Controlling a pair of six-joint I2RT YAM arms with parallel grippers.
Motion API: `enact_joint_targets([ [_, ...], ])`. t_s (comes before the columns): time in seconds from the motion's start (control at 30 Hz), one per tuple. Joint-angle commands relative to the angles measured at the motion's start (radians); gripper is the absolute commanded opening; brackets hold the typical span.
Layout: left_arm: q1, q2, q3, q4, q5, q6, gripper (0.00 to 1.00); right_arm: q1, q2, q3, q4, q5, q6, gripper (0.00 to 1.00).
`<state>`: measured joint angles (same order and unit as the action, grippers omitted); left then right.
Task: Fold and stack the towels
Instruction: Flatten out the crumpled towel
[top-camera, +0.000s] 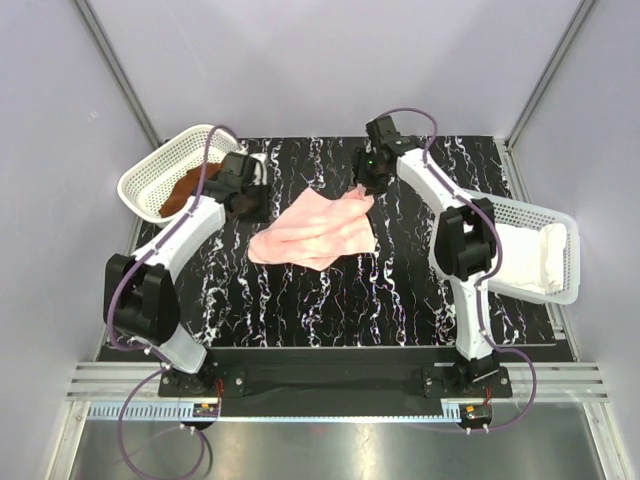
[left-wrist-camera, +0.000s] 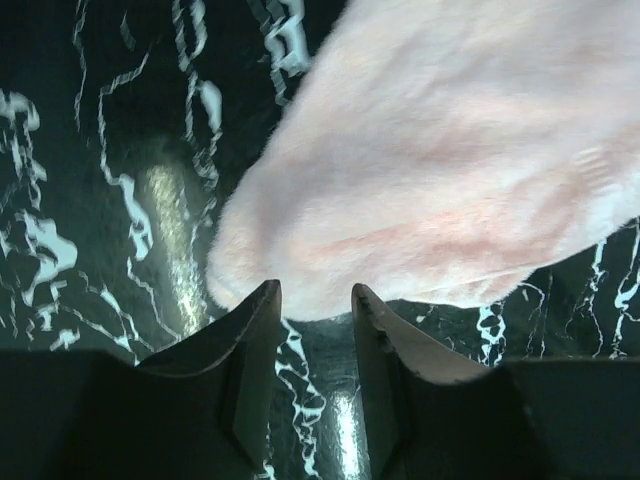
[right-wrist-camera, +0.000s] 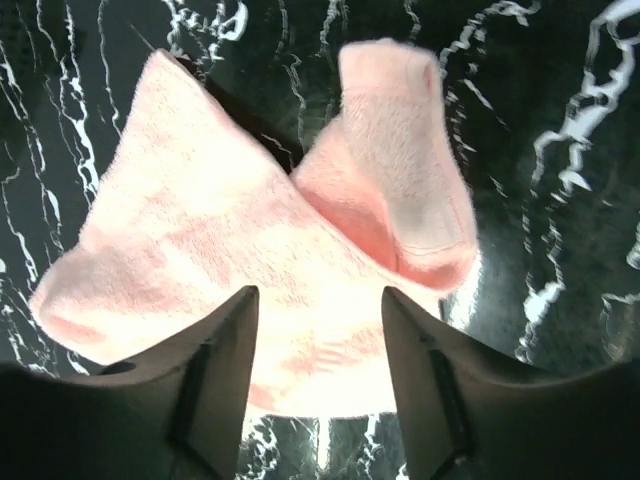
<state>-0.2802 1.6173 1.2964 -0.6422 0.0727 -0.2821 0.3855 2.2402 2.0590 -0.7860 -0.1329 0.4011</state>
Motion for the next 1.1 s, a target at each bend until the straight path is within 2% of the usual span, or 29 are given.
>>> enact_joint_targets([
  [0.0, -0.162, -0.108, 0.037, 0.122, -0.070, 0.147, 0.40, -0.069, -0.157, -0.008, -0.004, -0.016, 0.010, 0.64],
  [0.03, -0.195, -0.112, 0.034, 0.172, -0.070, 0.170, 0.41, -0.106, -0.180, -0.031, 0.008, -0.022, 0.019, 0.71],
  [0.1, -0.261, -0.103, 0.032, 0.222, -0.067, 0.224, 0.41, -0.137, -0.250, -0.072, 0.016, -0.011, 0.022, 0.75],
  [0.17, -0.356, -0.068, 0.030, 0.301, -0.070, 0.329, 0.46, -0.174, -0.310, -0.097, 0.011, -0.010, 0.015, 0.84],
  [0.23, -0.433, 0.005, 0.062, 0.328, -0.106, 0.437, 0.47, -0.194, -0.350, -0.120, 0.017, -0.025, 0.015, 0.99],
  [0.4, -0.572, 0.163, 0.170, 0.305, -0.159, 0.619, 0.46, -0.243, -0.462, -0.213, 0.056, -0.066, 0.024, 1.00],
  [0.5, -0.623, 0.263, 0.207, 0.311, -0.186, 0.675, 0.46, -0.269, -0.502, -0.249, 0.070, -0.094, 0.030, 1.00],
  [0.7, -0.666, 0.432, 0.270, 0.285, -0.238, 0.721, 0.45, -0.307, -0.554, -0.293, 0.085, -0.128, 0.028, 0.99],
  [0.97, -0.668, 0.538, 0.323, 0.288, -0.283, 0.751, 0.42, -0.335, -0.594, -0.316, 0.097, -0.143, 0.024, 1.00],
  [1.0, -0.668, 0.556, 0.328, 0.288, -0.290, 0.755, 0.40, -0.338, -0.594, -0.318, 0.097, -0.143, 0.024, 1.00],
  [1.07, -0.668, 0.572, 0.337, 0.288, -0.313, 0.758, 0.30, -0.341, -0.599, -0.321, 0.100, -0.145, 0.025, 1.00],
])
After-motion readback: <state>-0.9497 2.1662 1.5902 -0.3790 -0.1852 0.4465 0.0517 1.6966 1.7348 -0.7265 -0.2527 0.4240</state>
